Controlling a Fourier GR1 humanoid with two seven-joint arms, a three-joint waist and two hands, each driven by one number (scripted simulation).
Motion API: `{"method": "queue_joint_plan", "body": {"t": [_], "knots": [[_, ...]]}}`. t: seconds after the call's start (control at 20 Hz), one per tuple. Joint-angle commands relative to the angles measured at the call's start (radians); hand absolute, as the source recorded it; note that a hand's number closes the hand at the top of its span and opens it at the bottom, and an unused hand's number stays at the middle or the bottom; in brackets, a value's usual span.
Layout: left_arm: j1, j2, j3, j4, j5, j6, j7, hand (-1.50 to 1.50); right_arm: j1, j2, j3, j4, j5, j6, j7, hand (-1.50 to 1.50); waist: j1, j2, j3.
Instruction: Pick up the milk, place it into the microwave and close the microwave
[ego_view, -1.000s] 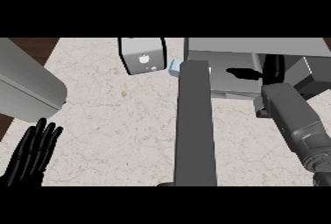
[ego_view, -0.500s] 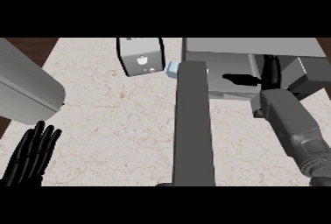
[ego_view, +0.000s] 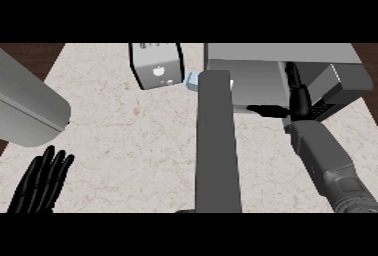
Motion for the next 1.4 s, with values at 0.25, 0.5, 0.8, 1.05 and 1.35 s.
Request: {"method": "queue_joint_plan", "body": {"t": [0.25,0.5,0.8,1.05,1.35], "knots": [[-0.026,0.007,0.020,0.030,0.013,0.002,0.011,-1.50,0.173,0.032,0.014,-0.005,-0.014,0.080,-0.005,-1.50,-0.022,0.008,0.010],[-0.021,0.003,-0.020,0.049,-0.024,-0.003,-0.004,-1.50,0.276,0.124,0.026,-0.097,-0.046,0.119,-0.037,-1.50,-0.037,0.000,0.008],[-0.008,0.054,-0.064,0.013,0.057,-0.105,0.040,-1.50,0.401,0.088,0.016,-0.151,-0.090,0.242,-0.104,-1.50,-0.031,0.003,0.009],[-0.132,0.068,-0.104,0.108,0.027,-0.132,0.076,1.50,0.509,0.105,0.045,-0.220,-0.109,0.372,-0.132,-1.50,-0.039,0.005,0.009],[-0.138,0.037,-0.158,0.176,-0.046,-0.118,0.013,1.50,0.742,0.101,0.100,-0.457,-0.134,0.458,-0.165,-1.50,-0.037,0.003,0.008]]}}
